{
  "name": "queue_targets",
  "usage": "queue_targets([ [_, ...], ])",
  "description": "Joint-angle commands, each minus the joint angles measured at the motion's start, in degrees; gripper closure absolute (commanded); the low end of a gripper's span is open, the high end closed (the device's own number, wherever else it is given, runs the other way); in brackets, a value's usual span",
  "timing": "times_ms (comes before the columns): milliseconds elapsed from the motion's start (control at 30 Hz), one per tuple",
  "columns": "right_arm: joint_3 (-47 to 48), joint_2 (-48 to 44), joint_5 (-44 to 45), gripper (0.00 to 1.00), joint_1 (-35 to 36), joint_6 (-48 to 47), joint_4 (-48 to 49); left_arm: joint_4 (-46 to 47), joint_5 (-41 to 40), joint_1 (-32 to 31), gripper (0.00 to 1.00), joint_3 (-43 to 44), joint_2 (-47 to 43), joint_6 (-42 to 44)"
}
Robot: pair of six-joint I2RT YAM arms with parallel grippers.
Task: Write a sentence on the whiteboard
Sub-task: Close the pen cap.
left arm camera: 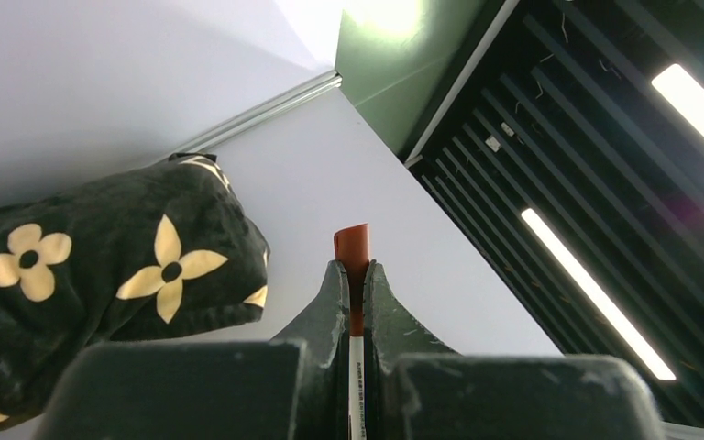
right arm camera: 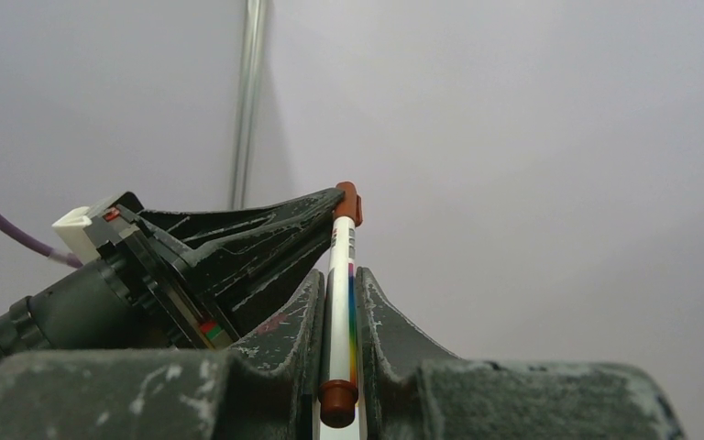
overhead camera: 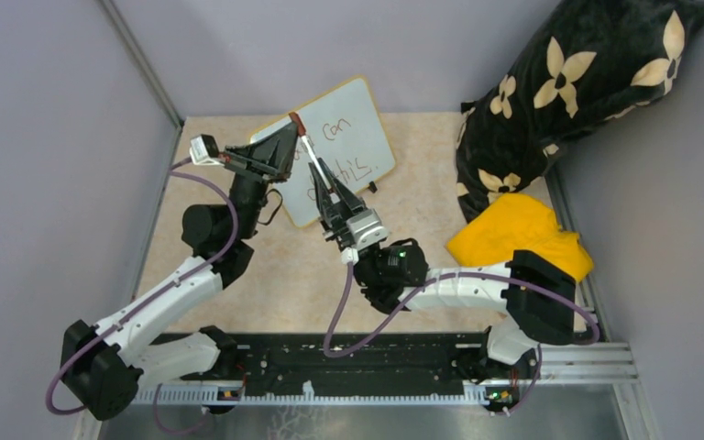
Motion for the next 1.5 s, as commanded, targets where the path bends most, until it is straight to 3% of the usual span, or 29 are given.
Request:
queue_targets([
  [0,2.37,-0.07,-5.15,1.00,-1.00,3.37,5.97,-2.67,22.64,-7.40,0.91,-4.62,-0.72,0.88],
  [167,-0.90,-3.22,-6.89,1.00,-0.53,4.47,4.58,-3.29,17.76,-7.31,0.46,-3.81,-3.05,3.62],
  [367,-4.43,-6.95,-8.03,1.00,0.38,6.61,3.39,-3.10,11.55,-7.31,0.10,-4.06,-6.36,7.68],
  [467,-6.37,-9.70,-8.98,1.00,0.39,9.91,1.10,-4.03,7.65,-7.31,0.01,-4.22,-8.31,10.82],
  [800,-10.50,-17.84,-14.33,1.00,0.39,22.29,-7.56,-8.50,1.85,-7.25,0.05,0.44,-10.90,20.02],
  [1467,-12.00,-21.39,-14.62,1.00,0.40,27.70,-11.68,-9.02,5.33,-7.22,0.44,3.37,-11.10,25.86],
])
